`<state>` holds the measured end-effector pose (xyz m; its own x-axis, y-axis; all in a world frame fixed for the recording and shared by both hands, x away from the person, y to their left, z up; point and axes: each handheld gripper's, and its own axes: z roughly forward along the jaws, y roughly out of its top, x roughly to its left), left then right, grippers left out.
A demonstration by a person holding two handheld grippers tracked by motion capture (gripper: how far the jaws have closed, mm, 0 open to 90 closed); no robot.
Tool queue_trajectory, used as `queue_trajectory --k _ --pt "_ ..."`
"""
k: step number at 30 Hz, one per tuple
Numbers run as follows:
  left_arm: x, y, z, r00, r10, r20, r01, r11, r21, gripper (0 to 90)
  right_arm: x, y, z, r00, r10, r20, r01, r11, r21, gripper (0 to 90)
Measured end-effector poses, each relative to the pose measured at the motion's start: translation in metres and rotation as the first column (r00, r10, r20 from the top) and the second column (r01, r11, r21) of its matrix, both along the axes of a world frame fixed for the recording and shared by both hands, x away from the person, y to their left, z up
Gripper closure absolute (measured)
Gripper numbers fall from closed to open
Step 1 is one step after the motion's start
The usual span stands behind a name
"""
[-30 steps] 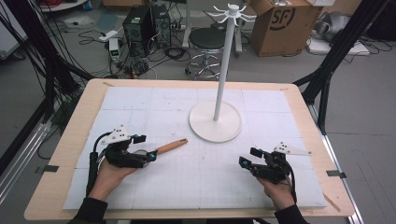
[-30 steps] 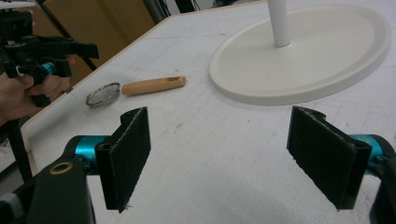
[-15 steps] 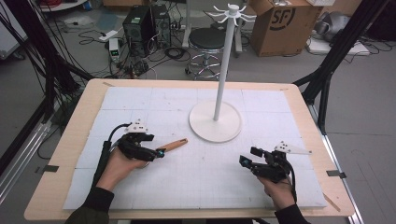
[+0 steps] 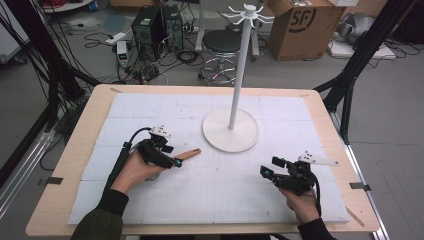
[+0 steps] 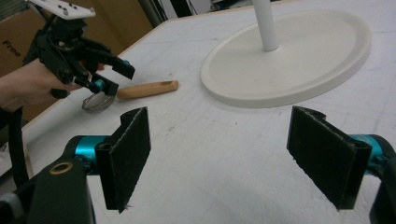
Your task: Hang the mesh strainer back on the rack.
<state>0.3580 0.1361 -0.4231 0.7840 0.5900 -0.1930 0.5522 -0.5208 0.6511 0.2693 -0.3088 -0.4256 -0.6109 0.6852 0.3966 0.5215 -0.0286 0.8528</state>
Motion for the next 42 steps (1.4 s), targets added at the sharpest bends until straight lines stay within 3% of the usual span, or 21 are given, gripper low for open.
queue_trajectory --k 5,10,16,20,28,34,37,39,40,42 --pt "0.003 0.000 -0.003 0.9997 -0.020 -0.011 0.020 0.9998 -0.007 38.4 0.000 -0.004 -0.001 1.0000 -0.007 0.004 0.007 1.0000 0.004 20.8" --pt "0.004 -0.001 -0.010 0.9989 -0.028 -0.037 0.030 0.9982 0.052 40.4 -0.001 -0.003 0.000 0.9999 -0.005 0.011 0.005 1.0000 0.003 20.8" --pt "0.001 -0.005 -0.011 0.9996 -0.028 0.002 0.028 0.9939 0.107 49.0 -0.001 -0.002 0.000 0.9999 -0.010 0.007 0.010 0.9999 -0.001 20.9" --pt "-0.003 -0.010 -0.010 0.9971 -0.053 0.054 0.043 0.9834 0.176 53.4 0.000 -0.001 0.000 0.9999 -0.014 0.009 0.014 0.9999 -0.007 21.2" --pt "-0.003 -0.011 -0.010 0.9967 -0.058 0.057 0.047 0.9810 0.188 55.3 -0.001 0.000 0.000 0.9999 -0.015 0.006 0.015 0.9998 -0.010 22.1" --pt "-0.003 -0.011 -0.010 0.9951 -0.068 0.072 0.053 0.9791 0.197 64.7 -0.001 0.000 0.000 0.9998 -0.017 0.011 0.018 0.9998 -0.008 22.2" --pt "-0.004 -0.017 -0.007 0.9941 -0.082 0.071 0.062 0.9664 0.250 68.5 -0.001 -0.001 0.000 0.9996 -0.024 0.016 0.024 0.9997 -0.009 22.3" --pt "-0.002 -0.024 -0.003 0.9940 -0.094 0.054 0.074 0.9511 0.300 68.8 -0.002 -0.001 0.000 0.9995 -0.027 0.015 0.027 0.9996 -0.007 22.3" --pt "-0.002 -0.025 -0.002 0.9943 -0.096 0.047 0.077 0.9472 0.311 68.9 -0.002 -0.002 0.001 0.9995 -0.028 0.016 0.028 0.9996 -0.007 22.4" --pt "-0.002 -0.026 -0.002 0.9947 -0.091 0.047 0.073 0.9483 0.309 69.2 -0.003 -0.002 0.001 0.9994 -0.028 0.019 0.028 0.9996 -0.005 22.7"
